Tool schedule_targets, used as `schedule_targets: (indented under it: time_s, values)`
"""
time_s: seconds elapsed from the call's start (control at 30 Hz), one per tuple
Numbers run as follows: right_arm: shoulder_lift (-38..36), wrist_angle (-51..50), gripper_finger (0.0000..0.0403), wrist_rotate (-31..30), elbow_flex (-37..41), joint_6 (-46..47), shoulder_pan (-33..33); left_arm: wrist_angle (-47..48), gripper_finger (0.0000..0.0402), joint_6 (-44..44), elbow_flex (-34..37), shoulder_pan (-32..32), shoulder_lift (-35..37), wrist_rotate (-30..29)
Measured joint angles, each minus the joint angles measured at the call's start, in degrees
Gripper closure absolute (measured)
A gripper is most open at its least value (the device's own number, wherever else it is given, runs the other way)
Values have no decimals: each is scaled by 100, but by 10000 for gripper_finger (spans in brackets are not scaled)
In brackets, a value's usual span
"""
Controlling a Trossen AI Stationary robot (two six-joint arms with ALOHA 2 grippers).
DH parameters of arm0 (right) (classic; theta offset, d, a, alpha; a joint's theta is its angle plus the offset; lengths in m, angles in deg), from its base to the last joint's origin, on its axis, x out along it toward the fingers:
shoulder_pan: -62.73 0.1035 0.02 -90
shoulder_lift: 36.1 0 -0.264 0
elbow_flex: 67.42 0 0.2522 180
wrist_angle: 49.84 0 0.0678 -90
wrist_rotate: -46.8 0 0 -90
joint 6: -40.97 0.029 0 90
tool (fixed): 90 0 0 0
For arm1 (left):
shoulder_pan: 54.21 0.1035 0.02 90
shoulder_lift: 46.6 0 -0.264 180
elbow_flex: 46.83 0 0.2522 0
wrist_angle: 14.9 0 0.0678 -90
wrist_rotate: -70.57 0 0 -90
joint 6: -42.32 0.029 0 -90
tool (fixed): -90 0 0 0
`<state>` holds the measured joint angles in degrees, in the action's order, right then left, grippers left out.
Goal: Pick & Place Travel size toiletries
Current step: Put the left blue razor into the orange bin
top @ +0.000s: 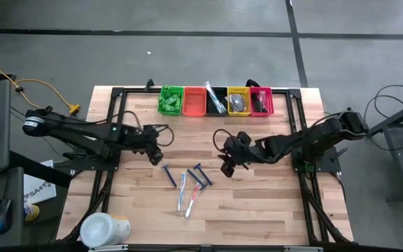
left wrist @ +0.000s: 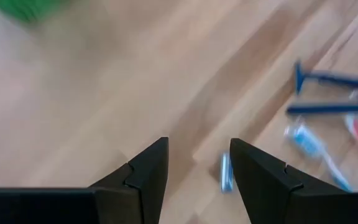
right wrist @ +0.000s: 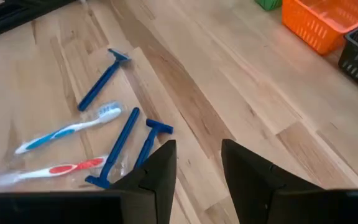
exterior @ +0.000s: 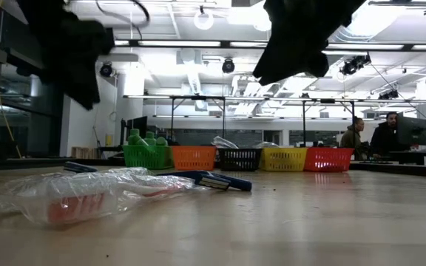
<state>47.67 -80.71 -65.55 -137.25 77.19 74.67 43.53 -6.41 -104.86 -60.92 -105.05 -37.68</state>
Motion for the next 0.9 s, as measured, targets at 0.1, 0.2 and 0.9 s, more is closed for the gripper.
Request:
schedule_targets:
  time_s: [0.1, 0.2, 0.9]
  values:
    - [-21, -21, 280, -224, 0, -29, 202, 0, 231, 85, -2, 421, -426, 746]
    - [-55, -16, 281, -328, -7, -105, 330, 0, 231, 359, -2, 847, -804, 1119]
    - [-52, -370, 286, -521, -9, -349, 347, -773, 231, 1400, -4, 1457, -2323, 3315]
